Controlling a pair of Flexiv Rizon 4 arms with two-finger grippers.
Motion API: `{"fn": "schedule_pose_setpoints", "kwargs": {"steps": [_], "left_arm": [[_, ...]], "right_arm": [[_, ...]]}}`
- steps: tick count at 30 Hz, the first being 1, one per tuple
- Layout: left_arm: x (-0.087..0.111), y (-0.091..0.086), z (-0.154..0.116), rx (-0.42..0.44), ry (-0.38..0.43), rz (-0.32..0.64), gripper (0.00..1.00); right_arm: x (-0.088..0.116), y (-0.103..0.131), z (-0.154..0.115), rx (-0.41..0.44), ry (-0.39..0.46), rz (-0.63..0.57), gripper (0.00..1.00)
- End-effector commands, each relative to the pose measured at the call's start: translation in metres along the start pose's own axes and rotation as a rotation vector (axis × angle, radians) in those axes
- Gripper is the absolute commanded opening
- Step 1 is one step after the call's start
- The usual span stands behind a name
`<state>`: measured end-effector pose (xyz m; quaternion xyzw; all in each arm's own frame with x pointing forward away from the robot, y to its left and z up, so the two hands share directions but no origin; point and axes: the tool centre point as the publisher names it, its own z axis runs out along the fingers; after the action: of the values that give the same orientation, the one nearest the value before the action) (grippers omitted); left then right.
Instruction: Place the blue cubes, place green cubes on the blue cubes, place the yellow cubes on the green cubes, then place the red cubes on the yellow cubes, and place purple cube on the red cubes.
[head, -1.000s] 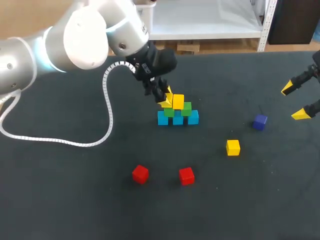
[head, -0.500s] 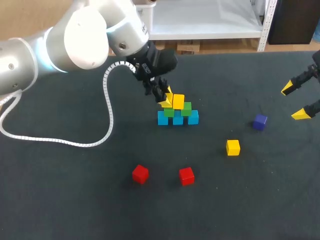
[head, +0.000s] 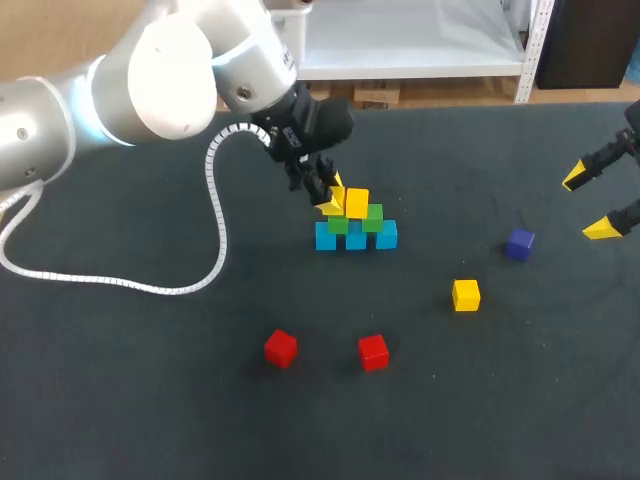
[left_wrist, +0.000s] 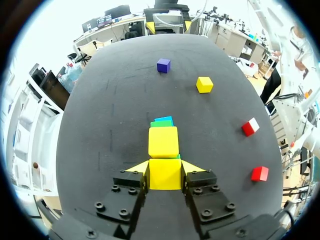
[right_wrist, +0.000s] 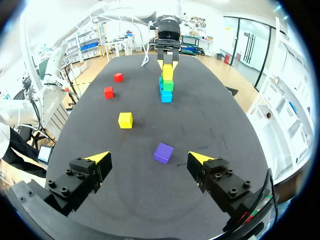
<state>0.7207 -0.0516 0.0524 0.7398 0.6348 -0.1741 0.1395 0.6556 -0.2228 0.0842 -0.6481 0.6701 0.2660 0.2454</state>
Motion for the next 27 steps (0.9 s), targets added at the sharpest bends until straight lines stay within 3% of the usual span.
{"fn": "schedule_pose_setpoints", "kwargs": {"steps": [1, 27], "left_arm": [[0.0007, 0.0018, 0.0015, 0.005, 0.0, 0.003, 0.0], [0.0011, 0.0029, 0.0039, 0.015, -0.004, -0.002, 0.0]], "right_arm": [[0.0005, -0.0007, 0.0002, -0.001, -0.003, -0.001, 1.0], [0.0005, -0.0007, 0.0002, -0.001, -0.003, -0.001, 1.0]]}}
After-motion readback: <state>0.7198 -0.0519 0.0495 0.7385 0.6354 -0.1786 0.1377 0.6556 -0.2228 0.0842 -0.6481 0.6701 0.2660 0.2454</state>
